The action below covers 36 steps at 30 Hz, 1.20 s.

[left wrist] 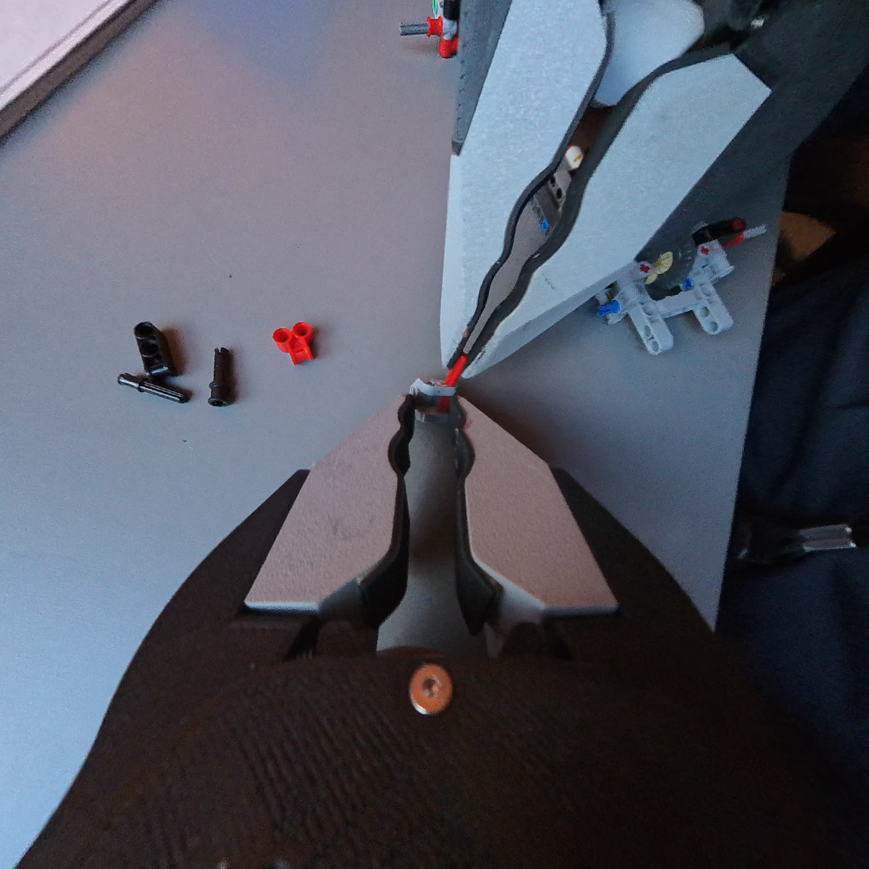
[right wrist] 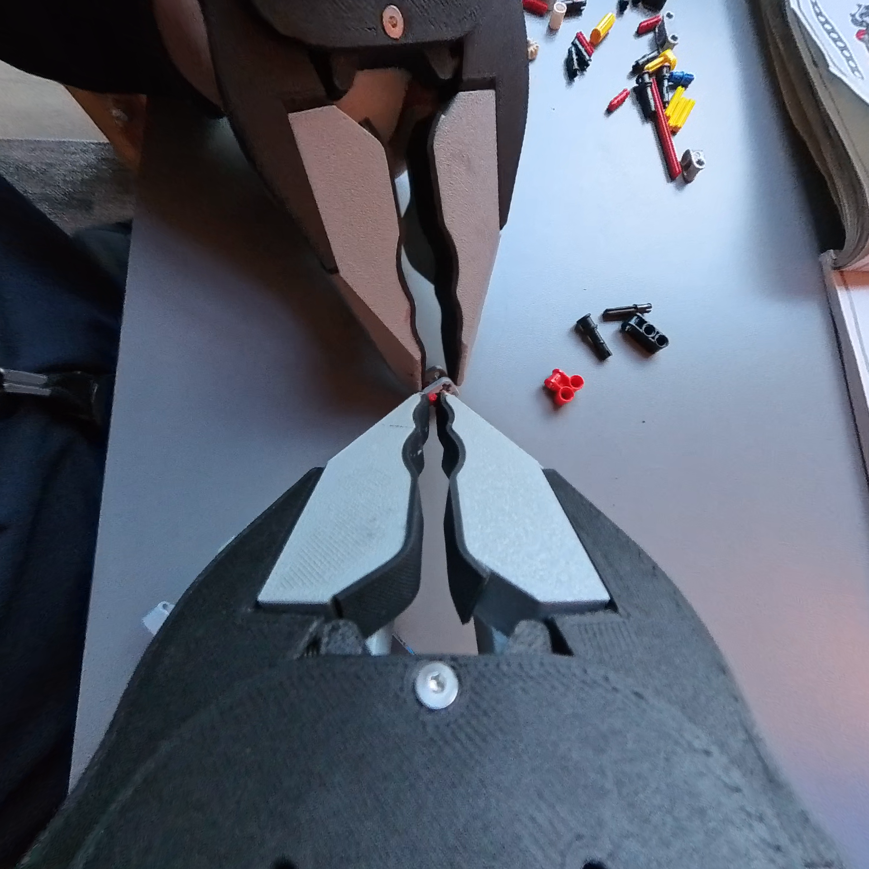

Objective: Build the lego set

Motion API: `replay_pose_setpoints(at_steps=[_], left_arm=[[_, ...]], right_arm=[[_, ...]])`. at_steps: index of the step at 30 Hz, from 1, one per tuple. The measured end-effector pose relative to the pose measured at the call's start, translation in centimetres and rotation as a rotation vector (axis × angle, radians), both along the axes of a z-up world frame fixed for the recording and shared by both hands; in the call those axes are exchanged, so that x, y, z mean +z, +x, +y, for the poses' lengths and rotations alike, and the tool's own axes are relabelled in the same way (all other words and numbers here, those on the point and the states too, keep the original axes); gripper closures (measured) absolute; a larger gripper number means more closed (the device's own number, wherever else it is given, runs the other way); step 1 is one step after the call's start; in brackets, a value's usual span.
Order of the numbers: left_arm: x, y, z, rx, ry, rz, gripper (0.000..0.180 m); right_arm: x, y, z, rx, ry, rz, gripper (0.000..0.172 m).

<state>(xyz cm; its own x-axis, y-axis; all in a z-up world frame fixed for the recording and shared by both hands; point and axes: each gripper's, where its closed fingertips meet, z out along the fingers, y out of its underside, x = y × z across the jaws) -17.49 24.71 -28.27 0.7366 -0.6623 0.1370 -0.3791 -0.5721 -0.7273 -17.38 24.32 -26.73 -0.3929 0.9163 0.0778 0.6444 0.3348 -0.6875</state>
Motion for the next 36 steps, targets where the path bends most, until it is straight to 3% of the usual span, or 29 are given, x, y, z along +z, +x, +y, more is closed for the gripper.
replay_pose_setpoints(at_steps=[7, 13, 22, 28, 32, 36], left_arm=[[0.0, -0.3, -0.2, -0.018, 0.194, 0.262, 0.168], [0.1, 0.1, -0.2, -0.008, 0.223, 0.244, 0.168], [0.2, -1.0, 0.3, 0.014, 0.301, 0.34, 0.168], [0.2, -1.4, 0.2, 0.035, 0.305, 0.356, 0.168], [1.4, -1.7, 0.4, 0.077, 0.311, 0.268, 0.168], [4.0, -1.7, 1.0, 0.128, 0.345, 0.074, 0.168]], right_arm=[[-0.4, 0.2, -0.3, 0.028, 0.082, 0.02, 0.171], [-1.6, 0.2, -0.2, 0.057, 0.188, 0.002, 0.171], [0.3, -0.3, 0.5, -0.004, 0.086, 0.068, 0.172], [0.0, -0.4, 1.1, -0.014, 0.134, 0.065, 0.171], [0.2, -1.2, 3.7, -0.042, 0.195, 0.075, 0.171], [0.5, -2.3, 5.1, -0.063, 0.114, 0.024, 0.171]])
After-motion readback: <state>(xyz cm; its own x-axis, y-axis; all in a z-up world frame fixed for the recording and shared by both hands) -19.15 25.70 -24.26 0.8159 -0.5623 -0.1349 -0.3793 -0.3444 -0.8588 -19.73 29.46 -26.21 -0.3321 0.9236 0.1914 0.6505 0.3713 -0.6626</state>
